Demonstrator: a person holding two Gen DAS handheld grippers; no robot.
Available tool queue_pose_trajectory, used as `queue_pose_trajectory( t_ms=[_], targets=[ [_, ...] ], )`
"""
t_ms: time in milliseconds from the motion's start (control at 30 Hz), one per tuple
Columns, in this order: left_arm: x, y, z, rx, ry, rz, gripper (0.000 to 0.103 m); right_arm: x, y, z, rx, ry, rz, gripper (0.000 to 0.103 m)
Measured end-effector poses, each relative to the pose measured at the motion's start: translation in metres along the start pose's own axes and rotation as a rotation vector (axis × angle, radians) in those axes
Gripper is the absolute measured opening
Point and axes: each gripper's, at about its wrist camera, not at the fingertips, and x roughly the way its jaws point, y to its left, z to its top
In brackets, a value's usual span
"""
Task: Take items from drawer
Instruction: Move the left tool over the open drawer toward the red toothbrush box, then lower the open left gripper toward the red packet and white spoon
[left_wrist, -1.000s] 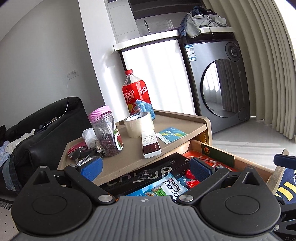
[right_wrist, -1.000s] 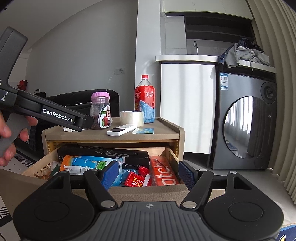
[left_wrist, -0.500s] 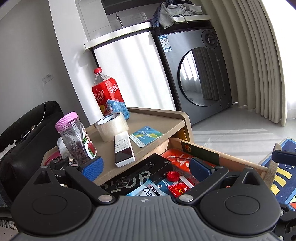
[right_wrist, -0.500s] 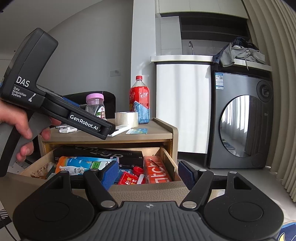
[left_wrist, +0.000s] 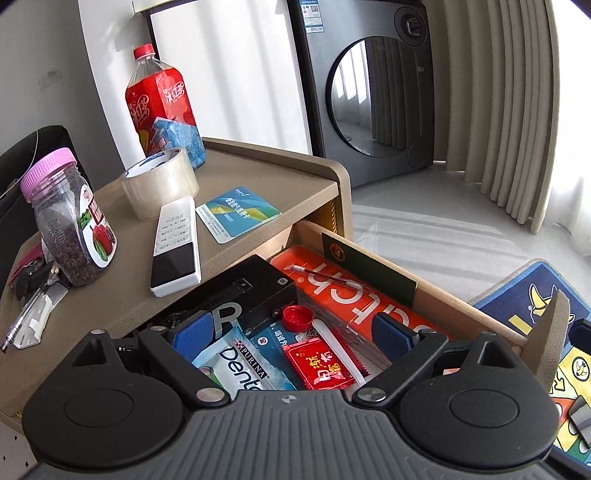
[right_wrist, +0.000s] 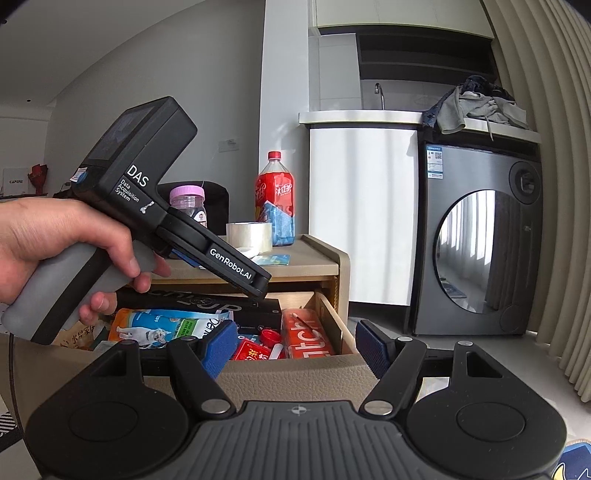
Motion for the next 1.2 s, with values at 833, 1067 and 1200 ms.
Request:
queue_pose_trajectory(
  t_ms=[833,1067,1200],
  targets=[
    [0.055,-0.010,0.029,-0.151,0.372,-0.094,0.066,-0.013,-0.020,0.001,0.106,-0.010,-0.020,0.074],
    [0.064,-0.017,0.029,-0.163,0.413,-0.072,0.050,-0.016,-0.026,0.000,0.131,-0.012,-0.038,0.074],
    [0.068,-0.018,0.027,-0.161,0.442,-0.070,0.050,-0.018,-0.030,-0.001,0.134,-0.013,-0.053,0.075]
  ],
)
